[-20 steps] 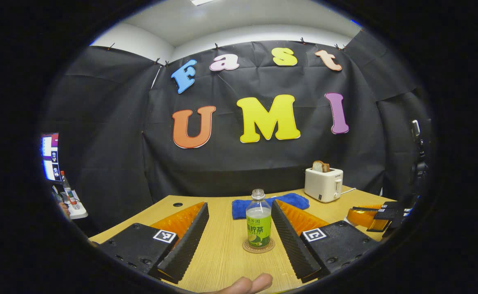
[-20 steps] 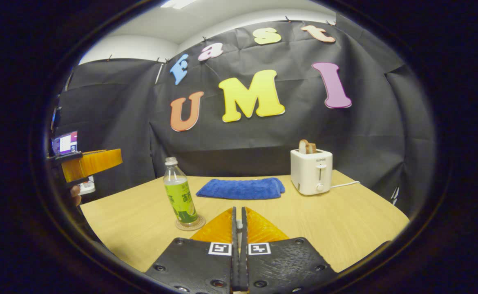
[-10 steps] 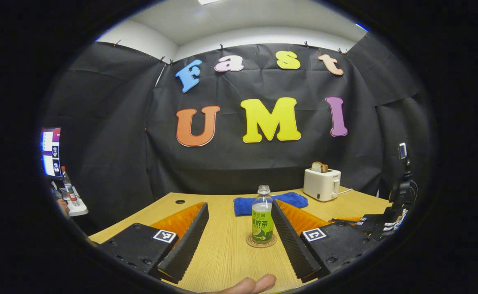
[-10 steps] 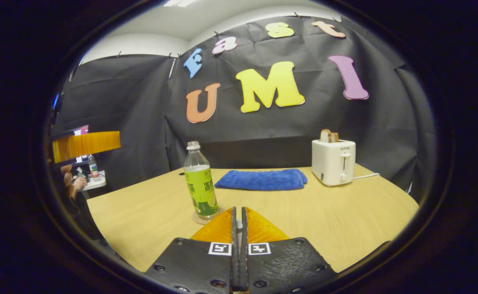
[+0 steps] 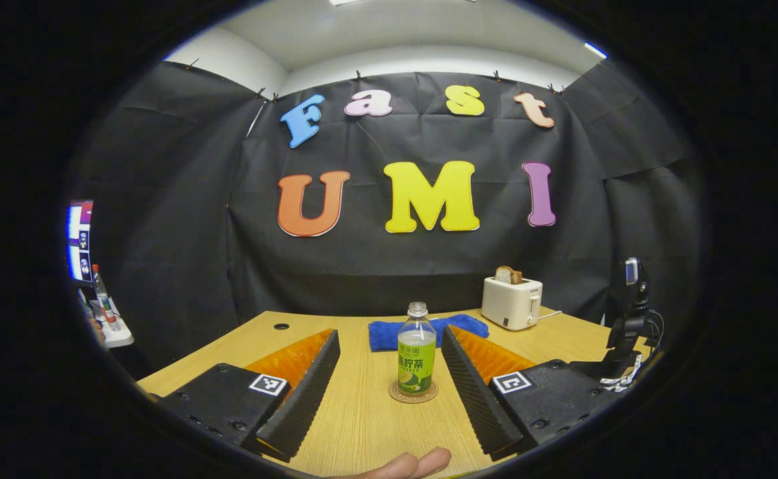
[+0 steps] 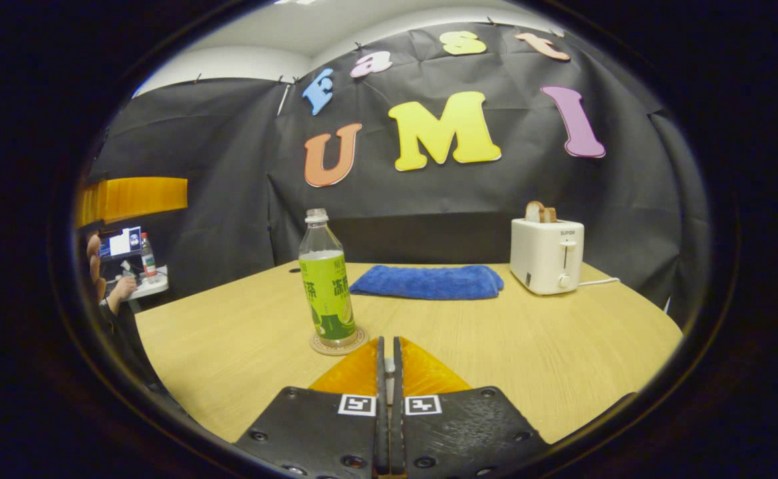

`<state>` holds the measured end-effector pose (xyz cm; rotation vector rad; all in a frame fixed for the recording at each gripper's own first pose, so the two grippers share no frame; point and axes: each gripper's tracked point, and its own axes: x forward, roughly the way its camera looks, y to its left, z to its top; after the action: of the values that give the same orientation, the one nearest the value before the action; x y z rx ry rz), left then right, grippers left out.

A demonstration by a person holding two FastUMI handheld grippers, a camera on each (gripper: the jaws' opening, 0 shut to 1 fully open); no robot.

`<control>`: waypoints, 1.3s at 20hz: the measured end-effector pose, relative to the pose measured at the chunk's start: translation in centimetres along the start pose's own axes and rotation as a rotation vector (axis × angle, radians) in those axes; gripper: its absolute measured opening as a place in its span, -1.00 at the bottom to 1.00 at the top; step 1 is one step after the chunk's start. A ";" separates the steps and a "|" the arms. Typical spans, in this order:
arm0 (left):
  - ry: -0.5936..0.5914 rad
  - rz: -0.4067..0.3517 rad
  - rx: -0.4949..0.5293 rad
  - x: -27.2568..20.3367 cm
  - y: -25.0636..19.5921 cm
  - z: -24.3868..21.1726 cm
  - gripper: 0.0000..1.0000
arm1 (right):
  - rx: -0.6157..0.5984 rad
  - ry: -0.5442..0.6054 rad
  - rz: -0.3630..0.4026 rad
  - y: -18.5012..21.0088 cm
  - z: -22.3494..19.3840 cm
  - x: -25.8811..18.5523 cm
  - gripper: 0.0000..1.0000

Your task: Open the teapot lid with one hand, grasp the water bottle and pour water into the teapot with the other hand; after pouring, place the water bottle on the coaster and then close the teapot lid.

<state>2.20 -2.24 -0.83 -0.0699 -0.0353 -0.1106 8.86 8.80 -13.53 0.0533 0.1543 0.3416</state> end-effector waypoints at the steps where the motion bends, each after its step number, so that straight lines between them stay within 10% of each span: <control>1: 0.004 -0.001 0.001 0.1 0.0 -0.2 0.92 | -0.004 -0.002 0.000 0.1 0.1 0.0 -0.97; 9: 0.015 0.003 0.006 0.2 0.2 -0.4 0.92 | -0.031 -0.026 -0.002 0.3 0.8 -0.3 -0.81; 20: 0.020 0.014 0.022 -0.2 -0.1 -0.3 0.92 | -0.062 -0.096 -0.041 -0.5 5.2 -3.4 0.93; 26: 0.015 0.023 0.022 -0.2 -0.8 -0.3 0.92 | -0.022 -0.164 -0.150 -4.5 10.0 -8.2 0.89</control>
<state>1.93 -3.08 -1.07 -0.0475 -0.0206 -0.0874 4.26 1.57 -2.79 0.0473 -0.0082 0.1884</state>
